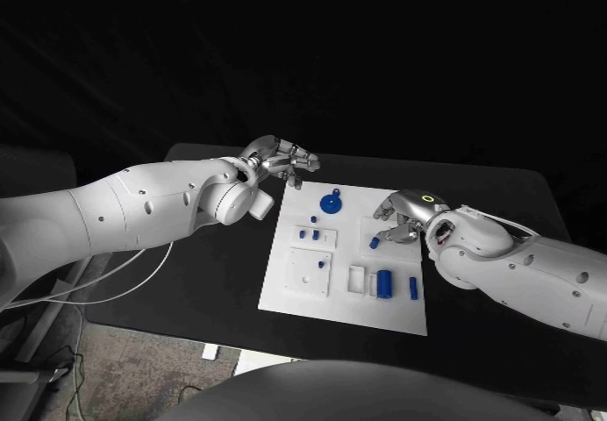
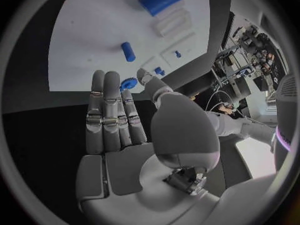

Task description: Assemble the parts on the task board

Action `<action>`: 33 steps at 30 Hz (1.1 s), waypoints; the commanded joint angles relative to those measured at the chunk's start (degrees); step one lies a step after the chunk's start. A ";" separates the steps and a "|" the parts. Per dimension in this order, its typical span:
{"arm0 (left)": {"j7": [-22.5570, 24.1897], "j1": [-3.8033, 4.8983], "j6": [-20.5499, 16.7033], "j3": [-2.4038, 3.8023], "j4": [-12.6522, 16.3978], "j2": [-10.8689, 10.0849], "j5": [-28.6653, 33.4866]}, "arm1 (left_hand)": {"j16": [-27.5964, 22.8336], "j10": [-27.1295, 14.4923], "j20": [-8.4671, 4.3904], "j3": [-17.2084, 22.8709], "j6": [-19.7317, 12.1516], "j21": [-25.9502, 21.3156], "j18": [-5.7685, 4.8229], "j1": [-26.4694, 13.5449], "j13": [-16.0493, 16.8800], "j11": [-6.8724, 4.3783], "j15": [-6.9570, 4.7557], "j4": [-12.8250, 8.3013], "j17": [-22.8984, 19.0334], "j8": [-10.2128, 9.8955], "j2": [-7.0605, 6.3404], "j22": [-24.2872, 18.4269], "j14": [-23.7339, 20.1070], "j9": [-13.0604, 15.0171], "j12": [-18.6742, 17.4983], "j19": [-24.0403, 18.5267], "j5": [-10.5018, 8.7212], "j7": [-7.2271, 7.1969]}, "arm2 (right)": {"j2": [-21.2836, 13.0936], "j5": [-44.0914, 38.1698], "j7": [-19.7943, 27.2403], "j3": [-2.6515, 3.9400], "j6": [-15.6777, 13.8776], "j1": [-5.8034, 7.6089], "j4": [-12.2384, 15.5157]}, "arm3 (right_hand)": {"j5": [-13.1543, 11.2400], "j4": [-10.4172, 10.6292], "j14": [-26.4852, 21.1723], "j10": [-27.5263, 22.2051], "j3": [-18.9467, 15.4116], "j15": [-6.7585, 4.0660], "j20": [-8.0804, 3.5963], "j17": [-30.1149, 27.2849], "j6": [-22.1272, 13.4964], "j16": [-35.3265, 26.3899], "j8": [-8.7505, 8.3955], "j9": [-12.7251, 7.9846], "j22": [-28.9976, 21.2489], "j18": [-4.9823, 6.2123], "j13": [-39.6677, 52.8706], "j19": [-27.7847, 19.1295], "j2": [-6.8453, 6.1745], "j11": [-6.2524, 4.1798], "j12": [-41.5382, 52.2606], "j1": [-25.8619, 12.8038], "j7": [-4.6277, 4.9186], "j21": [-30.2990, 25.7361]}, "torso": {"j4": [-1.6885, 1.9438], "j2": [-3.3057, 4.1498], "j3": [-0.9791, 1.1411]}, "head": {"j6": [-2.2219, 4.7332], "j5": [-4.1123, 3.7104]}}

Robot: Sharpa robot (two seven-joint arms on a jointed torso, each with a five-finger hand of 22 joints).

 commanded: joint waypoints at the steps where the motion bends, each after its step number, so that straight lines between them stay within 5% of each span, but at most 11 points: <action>1: 0.46 0.04 1.02 0.04 -0.03 0.20 0.31 | -0.36 0.00 0.11 -0.11 -0.21 -0.27 0.68 -0.05 0.00 0.04 0.16 0.21 0.07 -0.19 -0.05 0.67 0.21 0.08 0.01 0.25 -0.12 0.07 | 0.69 -0.58 0.68 -0.11 2.67 -0.33 -0.98 | -0.66 0.55 -0.13 -0.53 -0.31 0.48 0.06 -0.11 -0.46 0.19 -0.22 -0.05 -0.82 0.53 0.03 0.75 -0.14 0.03 0.01 0.70 0.00 -0.61 | 0.18 0.05 -0.03 | 0.21 -0.31; 18: 0.47 0.03 1.18 0.04 -0.30 0.41 0.31 | -0.36 -0.03 0.11 -0.11 -0.30 -0.26 0.68 -0.09 0.00 0.05 0.17 0.23 0.08 -0.23 -0.01 0.68 0.20 0.08 0.03 0.26 -0.12 0.09 | 2.87 -1.04 1.51 -1.09 6.05 -1.92 -4.14 | -1.41 0.58 -0.17 0.85 0.82 0.32 -0.13 -0.11 0.97 0.44 -0.23 -0.04 -1.71 0.54 0.01 1.10 0.63 -0.24 -0.01 0.65 0.10 -0.72 | 0.09 0.01 -0.17 | 0.06 -0.46; 23: 0.47 0.03 1.21 0.04 -0.32 0.41 0.31 | -0.36 -0.03 0.11 -0.11 -0.30 -0.26 0.68 -0.09 0.00 0.05 0.17 0.23 0.08 -0.23 -0.01 0.68 0.20 0.08 0.03 0.26 -0.12 0.09 | 3.05 -1.09 1.59 -1.17 6.04 -2.14 -4.31 | -3.94 -0.49 -0.06 2.18 4.65 0.09 -0.51 0.00 2.36 0.63 -0.23 -0.04 0.17 0.65 -0.01 0.34 1.71 -0.45 -0.05 0.29 0.29 0.40 | 0.09 0.00 -0.16 | 0.04 -0.46; 27: 0.47 0.03 1.24 0.04 -0.32 0.43 0.31 | -0.36 -0.03 0.11 -0.11 -0.30 -0.26 0.68 -0.09 0.00 0.05 0.17 0.23 0.08 -0.23 -0.01 0.68 0.20 0.08 0.03 0.26 -0.12 0.09 | 3.27 -1.12 1.73 -1.20 5.71 -2.29 -4.40 | -6.62 -0.93 0.20 3.90 11.84 -0.21 -0.99 0.18 4.05 0.81 -0.25 -0.03 4.00 0.70 -0.01 -1.21 2.31 -0.91 -0.11 -1.34 0.26 2.49 | 0.11 0.01 -0.13 | 0.00 -0.57; 33: 0.46 0.03 1.24 0.04 -0.38 0.44 0.31 | -0.36 -0.09 0.12 -0.14 -0.32 -0.26 0.68 -0.16 0.00 0.06 0.18 0.28 0.10 -0.21 0.01 0.67 0.20 0.09 0.06 0.26 -0.11 0.09 | 3.67 -1.13 2.00 -1.21 5.54 -2.60 -4.55 | -6.67 -0.94 0.41 6.36 14.44 -0.72 -1.67 0.44 6.14 0.75 -0.22 0.03 8.43 0.30 -0.03 -3.01 3.92 -1.52 -0.19 -1.55 0.08 4.81 | 0.16 0.02 -0.14 | 0.00 -0.58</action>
